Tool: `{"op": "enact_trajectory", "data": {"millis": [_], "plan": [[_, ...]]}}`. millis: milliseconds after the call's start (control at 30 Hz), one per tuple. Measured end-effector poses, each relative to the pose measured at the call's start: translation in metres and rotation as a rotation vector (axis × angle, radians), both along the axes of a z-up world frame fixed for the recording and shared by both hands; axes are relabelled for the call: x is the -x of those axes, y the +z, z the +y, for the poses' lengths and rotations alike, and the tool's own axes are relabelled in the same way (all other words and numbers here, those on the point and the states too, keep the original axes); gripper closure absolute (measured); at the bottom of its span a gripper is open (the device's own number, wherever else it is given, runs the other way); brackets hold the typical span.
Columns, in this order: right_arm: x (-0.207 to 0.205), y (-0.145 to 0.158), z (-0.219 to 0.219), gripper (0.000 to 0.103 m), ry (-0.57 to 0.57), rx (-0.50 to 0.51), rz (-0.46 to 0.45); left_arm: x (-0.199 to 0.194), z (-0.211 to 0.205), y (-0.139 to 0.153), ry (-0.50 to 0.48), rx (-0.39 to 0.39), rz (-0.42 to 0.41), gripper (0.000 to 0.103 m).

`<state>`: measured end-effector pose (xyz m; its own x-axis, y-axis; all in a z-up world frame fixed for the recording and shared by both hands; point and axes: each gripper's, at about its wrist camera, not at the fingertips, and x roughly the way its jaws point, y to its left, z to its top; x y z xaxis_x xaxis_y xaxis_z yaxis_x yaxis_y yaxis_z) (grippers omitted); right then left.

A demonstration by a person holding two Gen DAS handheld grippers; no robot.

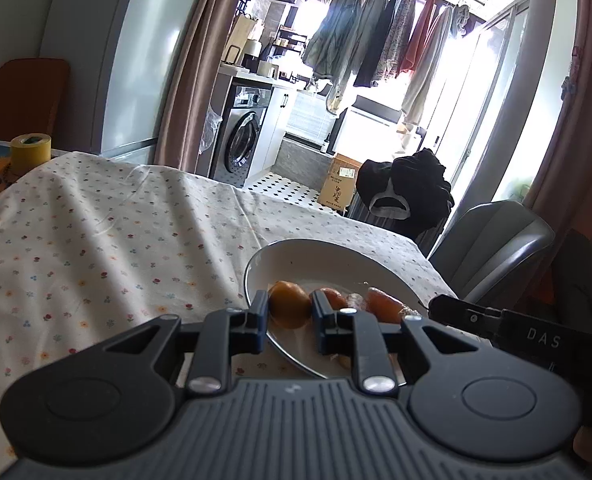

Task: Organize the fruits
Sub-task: 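Carry the small orange and dark red fruit over the white bowl with both grippers, then open both grippers to drop the fruits into the bowl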

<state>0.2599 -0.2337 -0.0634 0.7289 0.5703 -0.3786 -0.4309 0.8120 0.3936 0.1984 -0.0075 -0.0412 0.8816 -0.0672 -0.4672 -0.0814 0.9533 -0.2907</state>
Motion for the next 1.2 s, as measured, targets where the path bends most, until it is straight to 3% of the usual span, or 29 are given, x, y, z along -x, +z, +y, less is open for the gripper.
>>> {"op": "enact_trajectory", "data": {"millis": [333,400,500,1200], "plan": [[-0.015,-0.005,-0.008,0.08,-0.002,-0.01,0.024,-0.027,-0.012,-0.012,-0.023,0.01,0.039,0.082],[-0.018,-0.006,-0.008,0.08,-0.003,-0.009,0.03,-0.03,-0.012,-0.014,-0.024,0.015,0.049,0.07],[-0.024,-0.006,-0.009,0.08,-0.007,-0.01,0.035,-0.033,-0.01,-0.016,-0.015,0.013,0.065,0.061],[-0.047,0.01,0.017,0.08,-0.004,-0.006,0.016,-0.021,0.037,-0.009,0.07,0.028,0.072,0.047]]}}
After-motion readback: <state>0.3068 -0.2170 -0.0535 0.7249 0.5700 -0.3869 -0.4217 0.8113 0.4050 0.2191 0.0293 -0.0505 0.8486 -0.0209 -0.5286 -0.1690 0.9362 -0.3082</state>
